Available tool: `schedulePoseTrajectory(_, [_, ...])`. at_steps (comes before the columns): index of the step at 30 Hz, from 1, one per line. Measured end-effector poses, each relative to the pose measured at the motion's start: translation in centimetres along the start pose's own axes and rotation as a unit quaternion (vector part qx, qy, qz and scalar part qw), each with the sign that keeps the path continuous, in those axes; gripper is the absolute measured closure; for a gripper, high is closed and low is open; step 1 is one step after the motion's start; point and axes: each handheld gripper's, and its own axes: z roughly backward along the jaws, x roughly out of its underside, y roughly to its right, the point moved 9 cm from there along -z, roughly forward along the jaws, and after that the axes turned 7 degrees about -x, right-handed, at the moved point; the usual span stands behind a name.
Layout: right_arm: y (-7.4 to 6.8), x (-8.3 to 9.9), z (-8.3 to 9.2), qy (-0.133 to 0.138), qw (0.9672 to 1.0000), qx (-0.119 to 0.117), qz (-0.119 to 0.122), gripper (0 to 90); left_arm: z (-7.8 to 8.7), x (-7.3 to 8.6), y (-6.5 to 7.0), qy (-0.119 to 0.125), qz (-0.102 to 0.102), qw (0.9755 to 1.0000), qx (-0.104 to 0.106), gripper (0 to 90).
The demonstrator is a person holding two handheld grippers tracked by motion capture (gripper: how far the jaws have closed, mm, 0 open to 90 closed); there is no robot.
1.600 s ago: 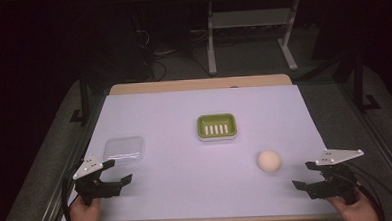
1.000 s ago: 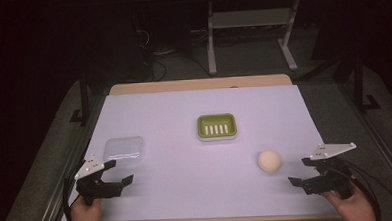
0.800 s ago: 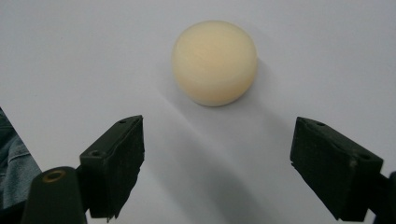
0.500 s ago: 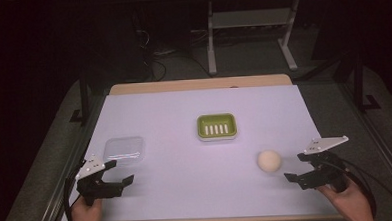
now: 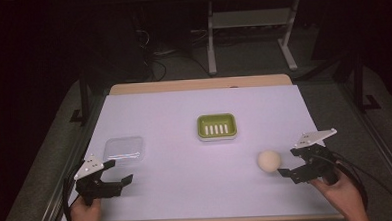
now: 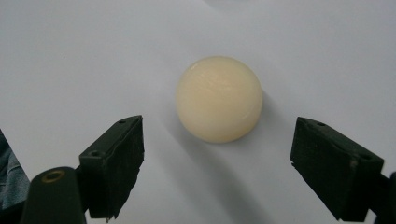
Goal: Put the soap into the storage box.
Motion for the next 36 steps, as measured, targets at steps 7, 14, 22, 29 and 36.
schedulePoseTrajectory(7, [0.1, -0.9, -1.2, -0.014, 0.9999, -0.007, 0.006, 16.6, 0.1, 0.0, 0.0, 0.000, -0.001, 1.0000, -0.001, 12.9])
schedulePoseTrajectory(14, [0.1, -1.4, -2.2, -0.032, 0.9994, -0.011, 0.007, 16.4, 0.0, 0.0, 0.0, 0.001, 0.003, 1.0000, -0.002, 12.9])
schedulePoseTrajectory(22, [0.1, -2.0, -3.3, -0.059, 0.9980, -0.014, 0.014, 16.3, 0.0, 0.0, 0.0, 0.001, 0.003, 1.0000, -0.001, 12.9])
schedulePoseTrajectory(29, [0.5, -2.4, -4.4, -0.079, 0.9967, -0.009, 0.017, 16.3, 0.1, 0.0, 0.0, 0.001, 0.003, 1.0000, 0.000, 12.9])
schedulePoseTrajectory(36, [0.7, -2.3, -5.5, -0.098, 0.9951, -0.009, 0.010, 16.3, 0.0, 0.0, 0.0, 0.000, 0.003, 1.0000, 0.000, 12.9])
